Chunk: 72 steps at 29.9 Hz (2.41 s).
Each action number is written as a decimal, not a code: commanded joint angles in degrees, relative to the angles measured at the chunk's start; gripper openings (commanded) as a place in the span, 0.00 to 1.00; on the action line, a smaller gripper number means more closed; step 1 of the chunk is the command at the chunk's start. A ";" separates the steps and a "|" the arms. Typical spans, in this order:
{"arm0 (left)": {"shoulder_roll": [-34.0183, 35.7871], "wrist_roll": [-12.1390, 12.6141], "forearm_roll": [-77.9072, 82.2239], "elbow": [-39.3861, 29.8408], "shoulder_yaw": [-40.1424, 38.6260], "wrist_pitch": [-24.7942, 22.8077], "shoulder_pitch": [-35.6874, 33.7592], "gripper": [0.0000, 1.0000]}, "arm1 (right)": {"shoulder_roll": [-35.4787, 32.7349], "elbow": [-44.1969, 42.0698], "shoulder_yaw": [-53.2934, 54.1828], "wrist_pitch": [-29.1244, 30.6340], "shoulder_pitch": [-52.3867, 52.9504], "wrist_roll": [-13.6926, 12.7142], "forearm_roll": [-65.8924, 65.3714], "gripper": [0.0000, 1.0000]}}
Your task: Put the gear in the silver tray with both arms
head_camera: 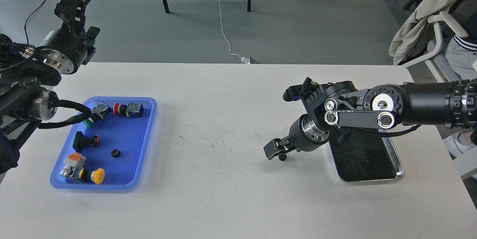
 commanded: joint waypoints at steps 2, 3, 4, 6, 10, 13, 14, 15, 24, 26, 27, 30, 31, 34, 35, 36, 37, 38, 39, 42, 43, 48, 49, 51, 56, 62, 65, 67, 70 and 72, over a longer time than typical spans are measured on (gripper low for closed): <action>-0.04 0.08 0.00 0.00 -0.14 0.02 0.00 0.98 | 1.91 -1.90 -0.62 0.00 -1.09 0.08 -1.19 0.88; 0.05 -0.01 0.00 0.00 -0.14 0.02 0.00 0.98 | 2.17 -2.16 -0.71 0.00 -1.18 0.08 -1.19 0.88; -0.04 -0.01 0.00 0.00 -0.14 0.02 0.00 0.98 | 2.53 -2.43 -0.62 0.00 -1.27 0.08 -1.19 0.86; 0.05 -0.01 0.00 0.00 -0.14 0.02 0.00 0.98 | 3.40 -3.39 -0.71 0.00 -1.80 0.08 -1.19 0.83; 0.05 -0.09 0.00 0.09 -0.14 0.02 0.00 0.98 | 4.46 -4.71 -0.71 0.00 -2.24 0.08 -1.19 0.73; 0.05 -0.09 0.00 0.17 -0.14 0.02 0.00 0.98 | 4.90 -4.97 -0.80 0.00 -2.33 0.16 -1.36 0.57; 0.05 -0.10 0.00 0.26 -0.14 0.02 0.00 0.98 | 4.90 -5.24 -0.80 0.00 -2.33 0.17 -1.45 0.53; 0.05 -0.10 0.00 0.26 -0.14 0.02 0.00 0.98 | 4.99 -5.50 -0.89 0.00 -2.33 0.25 -2.06 0.49; 0.05 -0.10 0.00 0.61 -0.14 0.02 0.00 0.98 | 4.90 -5.86 -1.41 0.00 -2.33 0.87 -3.56 0.09; 0.05 -0.10 0.00 0.88 -0.14 0.02 0.00 0.98 | 4.90 -5.94 -1.41 0.00 -2.33 1.31 -3.47 0.04; 0.05 -0.10 0.00 0.88 -0.14 0.02 0.00 0.98 | 4.90 -5.94 -1.41 0.00 -2.33 1.48 -3.47 0.02; 0.23 -0.10 0.00 0.88 -0.14 -0.06 0.00 0.98 | 4.90 -6.03 -0.71 0.00 -2.15 1.57 -3.21 0.01; 0.31 -0.10 0.00 0.97 -0.14 -0.06 0.00 0.98 | 4.73 -5.94 -0.45 0.00 -1.71 1.66 -3.04 0.01; 0.32 -0.10 0.00 1.58 -0.14 -0.06 0.00 0.98 | 2.02 -5.24 2.44 0.00 0.83 1.66 -2.42 0.01; 0.32 -0.10 0.00 1.67 -0.14 -0.15 0.00 0.98 | -0.35 -4.72 3.93 0.00 2.23 1.66 -2.33 0.01; 0.23 -0.10 0.00 1.67 -0.14 -0.06 0.00 0.98 | -2.46 -3.93 4.99 0.00 3.38 1.66 -2.33 0.01; 0.23 -0.10 0.00 1.67 -0.14 -0.06 0.00 0.98 | -4.74 -2.44 6.13 0.00 4.69 1.66 -2.33 0.01; 0.23 -0.10 0.00 1.67 -0.14 -0.06 0.00 0.98 | -6.94 -1.12 6.84 0.00 5.84 1.66 -2.33 0.01; 0.14 -0.10 0.00 1.67 -0.14 -0.06 0.00 0.98 | -10.27 0.28 7.63 0.00 7.33 1.75 -2.33 0.01; 0.14 -0.10 0.00 1.67 -0.06 -0.06 -0.09 0.98 | -20.64 2.75 9.39 0.00 10.24 1.83 -2.42 0.02; 0.14 -0.10 0.00 1.67 0.03 -0.15 -0.09 0.98 | -23.98 2.76 9.92 0.00 10.16 1.84 -2.85 0.02; 0.14 -0.01 0.08 1.67 0.30 -0.15 -0.09 0.98 | -33.42 -1.36 10.53 0.00 3.06 3.15 -4.70 0.02; -0.03 0.08 0.08 1.67 0.30 -0.15 -0.09 0.98 | -33.42 -2.68 11.15 0.00 0.16 3.33 -5.14 0.02; -0.47 0.08 0.08 1.67 0.30 -0.06 -0.09 0.98 | -33.33 -4.88 13.86 0.00 -5.11 3.33 -5.23 0.02; -0.56 0.26 0.17 1.67 0.47 -0.06 -0.53 0.98 | -32.11 -5.15 17.57 0.00 -13.39 3.24 -7.25 0.02; -0.48 0.34 0.17 1.67 0.38 -0.06 -0.88 0.98 | -27.54 -5.59 17.57 0.00 -17.09 3.15 -7.60 0.02; -0.48 0.26 0.08 1.67 0.47 -0.15 -0.88 0.98 | -25.43 -7.17 17.66 0.00 -17.35 3.15 -8.48 0.02; -0.39 0.17 0.08 1.67 0.47 -0.24 -0.88 0.98 | -24.28 -8.31 17.40 0.00 -17.35 3.15 -8.66 0.02; -0.30 0.17 0.08 1.67 0.30 -0.24 -0.97 0.98 | -23.93 -9.02 17.39 0.00 -17.36 3.15 -8.66 0.02; -0.21 0.17 0.08 1.67 0.21 -0.24 -0.97 0.98 | -23.93 -9.11 17.39 0.00 -17.27 3.15 -8.66 0.03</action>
